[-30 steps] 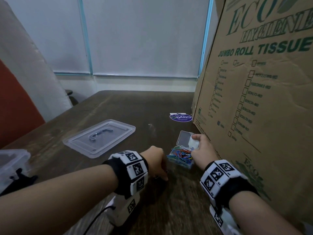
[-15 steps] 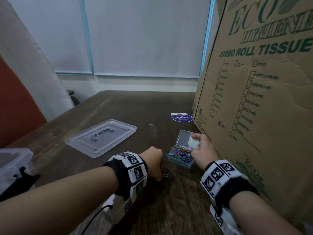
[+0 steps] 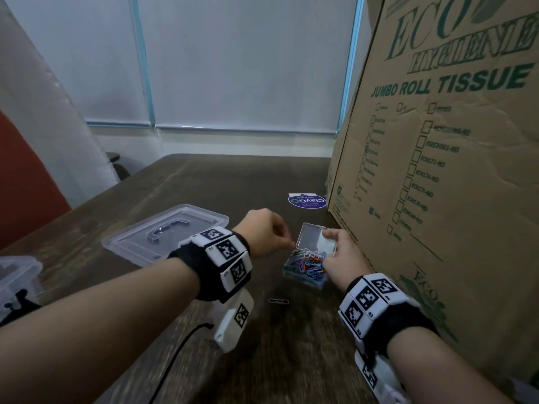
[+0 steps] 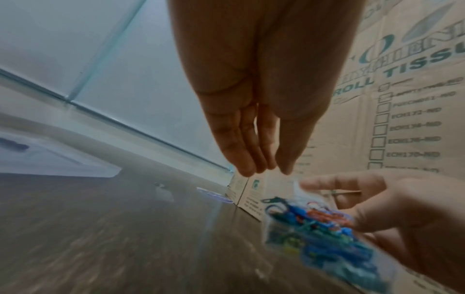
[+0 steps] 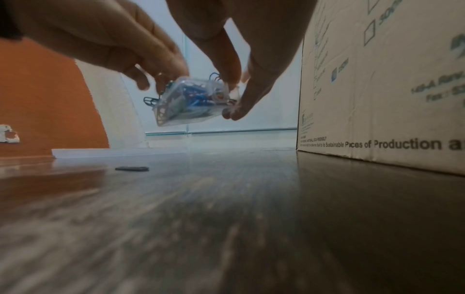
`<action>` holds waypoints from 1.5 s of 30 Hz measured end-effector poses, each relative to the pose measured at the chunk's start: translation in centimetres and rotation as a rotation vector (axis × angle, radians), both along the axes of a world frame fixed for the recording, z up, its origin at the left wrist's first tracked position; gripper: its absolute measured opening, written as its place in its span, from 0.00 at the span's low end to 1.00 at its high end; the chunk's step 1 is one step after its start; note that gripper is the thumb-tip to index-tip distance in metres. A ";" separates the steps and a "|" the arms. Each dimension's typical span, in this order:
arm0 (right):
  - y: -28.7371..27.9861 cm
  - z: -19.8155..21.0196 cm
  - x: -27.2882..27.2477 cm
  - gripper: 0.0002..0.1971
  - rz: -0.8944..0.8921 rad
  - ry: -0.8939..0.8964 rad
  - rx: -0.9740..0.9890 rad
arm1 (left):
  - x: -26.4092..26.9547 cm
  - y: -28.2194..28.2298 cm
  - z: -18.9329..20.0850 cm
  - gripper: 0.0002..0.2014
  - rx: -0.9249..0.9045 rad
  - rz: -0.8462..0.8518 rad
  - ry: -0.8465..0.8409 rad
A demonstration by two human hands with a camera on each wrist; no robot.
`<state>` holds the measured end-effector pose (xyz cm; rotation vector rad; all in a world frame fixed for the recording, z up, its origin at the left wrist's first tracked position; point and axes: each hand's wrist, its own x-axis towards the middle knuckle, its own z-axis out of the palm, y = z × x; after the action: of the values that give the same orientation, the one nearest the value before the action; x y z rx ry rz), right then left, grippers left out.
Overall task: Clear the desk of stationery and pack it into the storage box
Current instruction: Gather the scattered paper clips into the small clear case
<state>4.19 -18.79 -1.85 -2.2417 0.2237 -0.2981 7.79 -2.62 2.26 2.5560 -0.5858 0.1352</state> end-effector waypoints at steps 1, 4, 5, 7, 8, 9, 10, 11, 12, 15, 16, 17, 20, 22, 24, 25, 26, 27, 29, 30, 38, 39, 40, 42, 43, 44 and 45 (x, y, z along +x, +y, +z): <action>0.0 0.0 0.0 0.25 -0.003 0.004 0.001 | 0.1 0.7 -0.6 0.08 0.045 0.045 0.043; 0.1 0.0 0.1 0.25 0.007 0.020 0.002 | -0.6 2.3 -2.7 0.11 0.209 0.030 0.283; 0.2 0.0 0.1 0.25 0.008 0.023 -0.002 | -1.0 2.3 -3.4 0.12 0.225 -0.007 0.362; 0.1 0.0 0.0 0.25 0.001 0.015 -0.001 | -1.6 1.9 -4.2 0.13 0.241 -0.068 0.413; 0.1 0.0 0.0 0.25 -0.002 0.011 0.003 | -1.7 1.5 -4.3 0.12 0.262 -0.088 0.400; 0.1 0.0 0.0 0.26 -0.003 0.010 0.007 | -1.7 1.2 -4.2 0.10 0.291 -0.106 0.390; 0.1 0.0 0.0 0.26 -0.002 0.012 0.013 | -1.7 0.9 -4.1 0.10 0.326 -0.117 0.388; 0.1 0.0 -0.1 0.26 0.000 0.016 0.019 | -1.7 0.7 -4.0 0.09 0.362 -0.126 0.384; 0.1 0.0 -0.1 0.25 0.002 0.019 0.026 | -1.9 0.5 -3.9 0.09 0.395 -0.131 0.377; 0.1 0.1 -0.3 0.25 0.008 0.024 0.033 | -2.4 0.6 -4.0 0.02 0.391 -0.116 0.402; 0.2 0.1 -0.3 0.25 0.010 0.025 0.034 | -2.6 0.9 -4.0 0.02 0.363 -0.095 0.430; 0.3 0.1 -0.4 0.25 0.014 0.026 0.037 | -2.8 1.3 -3.9 0.03 0.334 -0.066 0.449; 0.5 0.0 -0.6 0.25 0.037 0.036 0.041 | -2.5 3.0 -2.3 0.07 0.231 0.058 0.305; 0.5 0.1 -0.6 0.25 0.040 0.061 0.057 | -2.4 3.9 -0.3 0.05 0.063 0.096 0.185; 0.7 0.5 -0.7 0.24 0.035 0.082 0.094 | -2.6 4.2 1.8 0.05 -0.097 0.066 0.126; 1.0 0.9 -0.7 0.24 0.039 0.085 0.123 | -2.8 4.0 2.7 0.04 -0.115 0.039 0.102; 1.4 1.4 -0.8 0.24 0.050 0.084 0.156 | -3.1 3.8 3.4 0.05 -0.104 0.014 0.082; 1.9 1.9 -0.8 0.24 0.069 0.081 0.182 | -3.4 3.6 3.9 0.06 -0.080 -0.005 0.061; 2.9 2.9 -0.8 0.24 0.117 0.066 0.206 | -3.9 3.3 4.5 0.07 -0.010 -0.025 0.020; 3.3 3.5 -0.9 0.24 0.131 0.055 0.216 | -4.1 3.2 4.6 0.08 0.011 -0.035 0.003; 5.6 5.7 -1.8 0.09 0.092 0.025 0.367 | -5.5 5.8 5.4 0.09 -0.224 0.156 -0.027; 6.0 5.9 -2.1 0.08 0.088 0.019 0.381 | -5.5 6.0 5.1 0.09 -0.306 0.194 0.054; 6.5 6.2 -2.2 0.08 0.090 0.014 0.401 | -5.8 6.1 4.8 0.09 -0.413 0.211 0.168; 7.3 6.6 -2.6 0.09 0.101 0.008 0.430 | -6.8 6.1 4.3 0.15 -0.615 0.219 0.428; 7.8 6.7 -2.8 0.08 0.113 0.009 0.435 | -7.1 6.1 4.1 0.19 -0.655 0.226 0.496; 8.3 6.9 -3.0 0.10 0.125 0.010 0.438 | -7.4 6.1 3.8 0.24 -0.681 0.225 0.533; 8.7 7.0 -3.1 0.14 0.138 0.008 0.442 | -7.7 6.1 3.6 0.29 -0.715 0.218 0.562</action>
<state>1.06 -10.11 5.17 -1.8104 0.1234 -0.1470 0.06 3.45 5.85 1.8242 -0.0168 -0.2529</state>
